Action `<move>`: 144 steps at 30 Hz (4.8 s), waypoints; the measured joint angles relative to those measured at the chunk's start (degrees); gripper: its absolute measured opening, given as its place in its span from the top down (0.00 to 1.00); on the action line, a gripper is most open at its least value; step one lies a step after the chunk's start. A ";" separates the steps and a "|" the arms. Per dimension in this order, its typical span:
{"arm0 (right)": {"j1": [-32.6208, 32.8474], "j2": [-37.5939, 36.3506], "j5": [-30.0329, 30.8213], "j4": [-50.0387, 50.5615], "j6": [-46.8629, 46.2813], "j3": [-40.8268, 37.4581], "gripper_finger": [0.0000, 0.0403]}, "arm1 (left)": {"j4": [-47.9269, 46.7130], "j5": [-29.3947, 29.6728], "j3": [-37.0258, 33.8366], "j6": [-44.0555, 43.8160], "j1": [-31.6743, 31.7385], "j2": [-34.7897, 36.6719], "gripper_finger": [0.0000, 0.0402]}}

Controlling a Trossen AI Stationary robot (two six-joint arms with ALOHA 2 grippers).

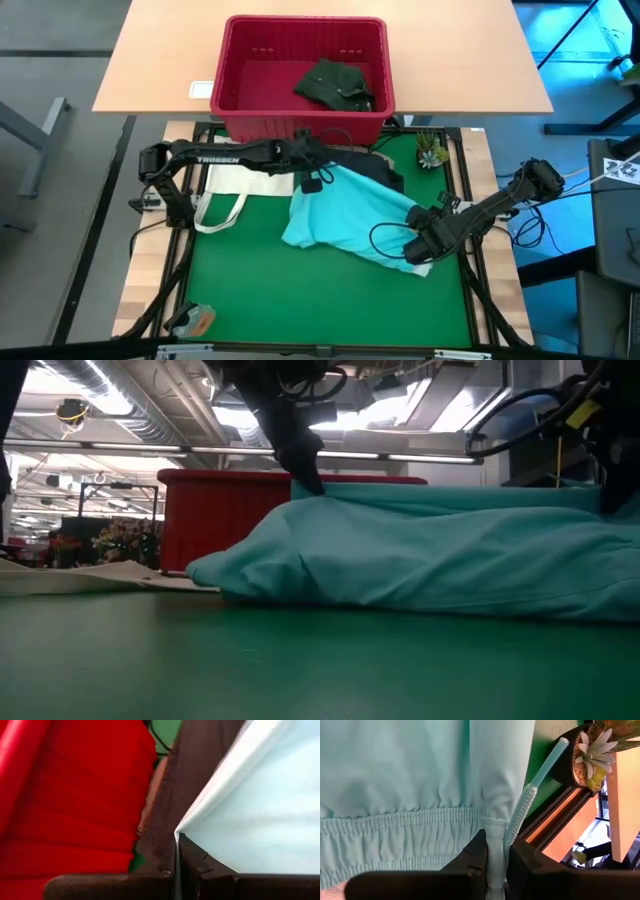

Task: Fold Laundry from Bin
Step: Fold the light blue shorts from the red laundry bin

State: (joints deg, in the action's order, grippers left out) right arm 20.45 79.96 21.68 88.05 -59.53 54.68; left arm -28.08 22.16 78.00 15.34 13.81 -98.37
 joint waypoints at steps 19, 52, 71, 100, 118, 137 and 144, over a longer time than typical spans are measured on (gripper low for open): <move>0.13 0.00 0.10 0.12 0.04 -0.02 0.73 | 1.58 0.13 0.00 -0.20 1.79 -0.02 0.72; -3.30 -0.26 19.18 -14.91 15.33 -0.02 0.38 | 4.53 -14.17 0.00 -1.73 -5.92 -0.06 0.73; -25.11 0.29 9.52 -31.41 38.08 0.00 0.38 | 4.55 -13.61 0.00 -1.71 -15.18 -0.07 0.78; -42.60 -2.37 4.89 -32.37 50.93 0.02 0.38 | 4.53 -11.65 0.00 -1.73 -15.99 -0.04 0.78; -19.58 -18.50 -13.84 -36.50 35.29 0.02 0.38 | 0.13 -9.59 0.00 -10.68 -23.30 0.09 0.78; 13.63 5.75 5.76 -35.71 10.32 0.00 0.38 | -15.19 -3.21 -0.04 -22.78 -30.48 -9.73 0.78; 14.03 13.20 2.60 -30.34 3.98 0.00 0.38 | -19.46 1.88 -0.04 -24.25 -30.14 -14.50 0.78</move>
State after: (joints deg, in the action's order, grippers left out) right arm 34.48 93.16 24.27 57.71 -55.55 54.68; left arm -47.55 24.04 77.95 -8.91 -16.33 -112.87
